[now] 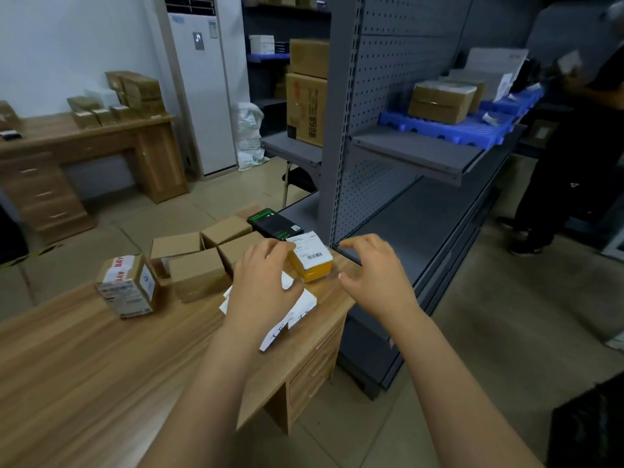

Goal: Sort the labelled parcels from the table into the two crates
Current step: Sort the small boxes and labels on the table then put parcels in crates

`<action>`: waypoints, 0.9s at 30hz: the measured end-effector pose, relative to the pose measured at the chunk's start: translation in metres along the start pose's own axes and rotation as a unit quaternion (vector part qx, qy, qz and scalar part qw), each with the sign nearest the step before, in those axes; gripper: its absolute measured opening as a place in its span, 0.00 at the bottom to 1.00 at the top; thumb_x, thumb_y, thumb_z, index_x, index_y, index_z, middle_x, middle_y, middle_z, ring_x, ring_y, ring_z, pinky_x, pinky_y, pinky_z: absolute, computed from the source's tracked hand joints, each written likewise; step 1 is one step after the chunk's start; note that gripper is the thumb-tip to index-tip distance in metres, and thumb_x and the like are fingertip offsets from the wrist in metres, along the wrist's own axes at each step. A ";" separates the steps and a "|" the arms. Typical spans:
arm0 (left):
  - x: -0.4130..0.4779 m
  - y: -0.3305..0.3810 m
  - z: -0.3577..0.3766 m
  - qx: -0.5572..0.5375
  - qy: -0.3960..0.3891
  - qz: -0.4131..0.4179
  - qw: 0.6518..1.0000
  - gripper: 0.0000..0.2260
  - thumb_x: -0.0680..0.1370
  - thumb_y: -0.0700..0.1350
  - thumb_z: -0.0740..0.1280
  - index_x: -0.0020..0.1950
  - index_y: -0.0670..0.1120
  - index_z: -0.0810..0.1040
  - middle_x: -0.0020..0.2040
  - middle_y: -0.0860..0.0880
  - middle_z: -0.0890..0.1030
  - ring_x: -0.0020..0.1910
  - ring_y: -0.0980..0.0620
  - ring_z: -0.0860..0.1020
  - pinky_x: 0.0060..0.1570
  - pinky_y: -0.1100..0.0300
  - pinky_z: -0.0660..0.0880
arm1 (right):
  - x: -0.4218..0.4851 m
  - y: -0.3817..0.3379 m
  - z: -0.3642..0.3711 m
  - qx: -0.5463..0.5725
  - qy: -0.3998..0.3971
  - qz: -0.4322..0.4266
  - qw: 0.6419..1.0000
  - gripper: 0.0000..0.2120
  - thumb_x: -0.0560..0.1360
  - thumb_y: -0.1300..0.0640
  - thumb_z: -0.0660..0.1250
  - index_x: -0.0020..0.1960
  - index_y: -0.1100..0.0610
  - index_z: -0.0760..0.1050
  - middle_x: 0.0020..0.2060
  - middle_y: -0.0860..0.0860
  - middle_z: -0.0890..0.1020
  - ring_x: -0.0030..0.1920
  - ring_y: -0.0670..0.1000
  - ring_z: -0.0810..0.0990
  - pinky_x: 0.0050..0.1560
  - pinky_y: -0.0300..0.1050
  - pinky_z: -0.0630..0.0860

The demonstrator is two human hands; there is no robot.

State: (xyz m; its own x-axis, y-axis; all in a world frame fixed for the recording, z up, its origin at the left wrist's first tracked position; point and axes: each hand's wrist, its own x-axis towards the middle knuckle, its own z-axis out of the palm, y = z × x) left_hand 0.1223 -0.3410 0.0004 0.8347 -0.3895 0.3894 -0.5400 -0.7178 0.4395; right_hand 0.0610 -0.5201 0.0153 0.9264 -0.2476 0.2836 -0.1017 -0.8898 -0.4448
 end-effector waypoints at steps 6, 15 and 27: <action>0.052 -0.023 0.043 0.013 -0.023 -0.026 0.999 0.21 0.74 0.50 0.69 0.66 0.53 0.71 0.64 0.54 0.71 0.64 0.52 0.66 0.60 0.57 0.62 | 0.061 0.033 0.032 0.010 -0.029 0.002 1.000 0.24 0.73 0.58 0.69 0.68 0.51 0.71 0.61 0.49 0.73 0.63 0.51 0.70 0.63 0.47 0.69; 0.134 -0.060 0.132 0.044 -0.094 -0.145 0.984 0.24 0.74 0.53 0.70 0.68 0.55 0.68 0.64 0.53 0.71 0.61 0.52 0.68 0.60 0.56 0.71 | 0.189 0.094 0.096 0.019 -0.139 -0.028 0.990 0.26 0.73 0.59 0.69 0.69 0.52 0.69 0.63 0.52 0.72 0.63 0.53 0.70 0.62 0.50 0.70; 0.181 -0.096 0.215 0.011 -0.273 -0.254 0.928 0.43 0.70 0.52 0.75 0.78 0.49 0.53 0.71 0.47 0.67 0.68 0.47 0.67 0.63 0.58 0.66 | 0.257 0.152 0.174 0.071 -0.337 0.008 0.939 0.39 0.69 0.50 0.73 0.75 0.42 0.58 0.66 0.48 0.71 0.63 0.54 0.73 0.57 0.49 0.75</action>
State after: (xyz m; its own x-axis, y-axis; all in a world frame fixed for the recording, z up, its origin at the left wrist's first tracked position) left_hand 0.3480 -0.4668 -0.1450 0.9142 -0.2280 -0.3351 -0.0644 -0.8979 0.4354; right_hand 0.3470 -0.6522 -0.1269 0.9487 0.0809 -0.3056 -0.1132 -0.8157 -0.5673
